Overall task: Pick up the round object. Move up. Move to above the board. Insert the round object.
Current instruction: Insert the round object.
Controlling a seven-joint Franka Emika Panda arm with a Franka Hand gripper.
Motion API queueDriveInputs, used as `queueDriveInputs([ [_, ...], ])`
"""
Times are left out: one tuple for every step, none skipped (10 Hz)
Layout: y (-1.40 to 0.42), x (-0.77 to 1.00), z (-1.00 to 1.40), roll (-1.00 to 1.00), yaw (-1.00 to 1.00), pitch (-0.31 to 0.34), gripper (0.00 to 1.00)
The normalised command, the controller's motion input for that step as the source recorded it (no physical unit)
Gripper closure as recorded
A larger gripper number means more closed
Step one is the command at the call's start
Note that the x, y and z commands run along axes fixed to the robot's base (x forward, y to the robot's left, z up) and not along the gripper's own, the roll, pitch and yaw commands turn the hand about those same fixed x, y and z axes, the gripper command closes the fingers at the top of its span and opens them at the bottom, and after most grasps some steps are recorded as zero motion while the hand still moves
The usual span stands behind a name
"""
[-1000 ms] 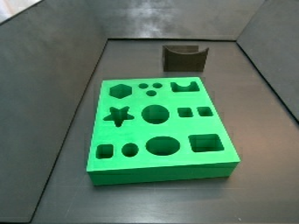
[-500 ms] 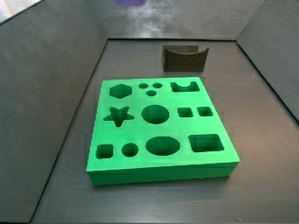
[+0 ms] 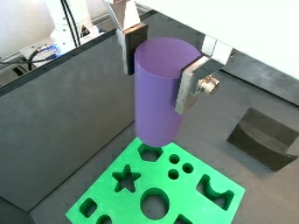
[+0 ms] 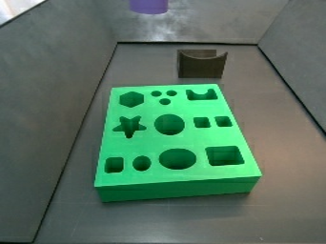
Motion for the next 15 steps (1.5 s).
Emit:
queueDriveInputs([
  [-0.23, 0.08, -0.28, 0.01, 0.01, -0.080, 1.00],
  [-0.25, 0.13, -0.33, 0.03, 0.02, -0.083, 1.00],
  [-0.26, 0.10, -0.38, 0.07, 0.02, -0.074, 1.00],
  [-0.21, 0.00, -0.30, 0.08, 0.01, -0.069, 1.00],
  [-0.19, 0.00, -0.30, 0.09, 0.01, -0.074, 1.00],
  [-0.19, 0.00, -0.37, 0.12, 0.02, -0.067, 1.00],
  [-0.28, 0.00, -0.40, 0.24, 0.02, -0.031, 1.00],
  [-0.28, 0.04, -0.41, 0.26, 0.01, -0.013, 1.00],
  [-0.27, 0.11, -0.43, 0.26, 0.00, -0.020, 1.00],
  [-0.23, 0.18, -0.44, 0.27, 0.01, -0.039, 1.00],
  [-0.18, 0.23, -0.44, 0.25, 0.03, -0.064, 1.00],
  [-0.12, 0.27, -0.43, 0.25, 0.06, -0.077, 1.00],
  [-0.11, 0.29, -0.40, 0.23, 0.05, -0.074, 1.00],
  [-0.11, 0.31, -0.39, 0.22, 0.03, -0.066, 1.00],
  [-0.08, 0.36, -0.38, 0.21, 0.05, -0.057, 1.00],
])
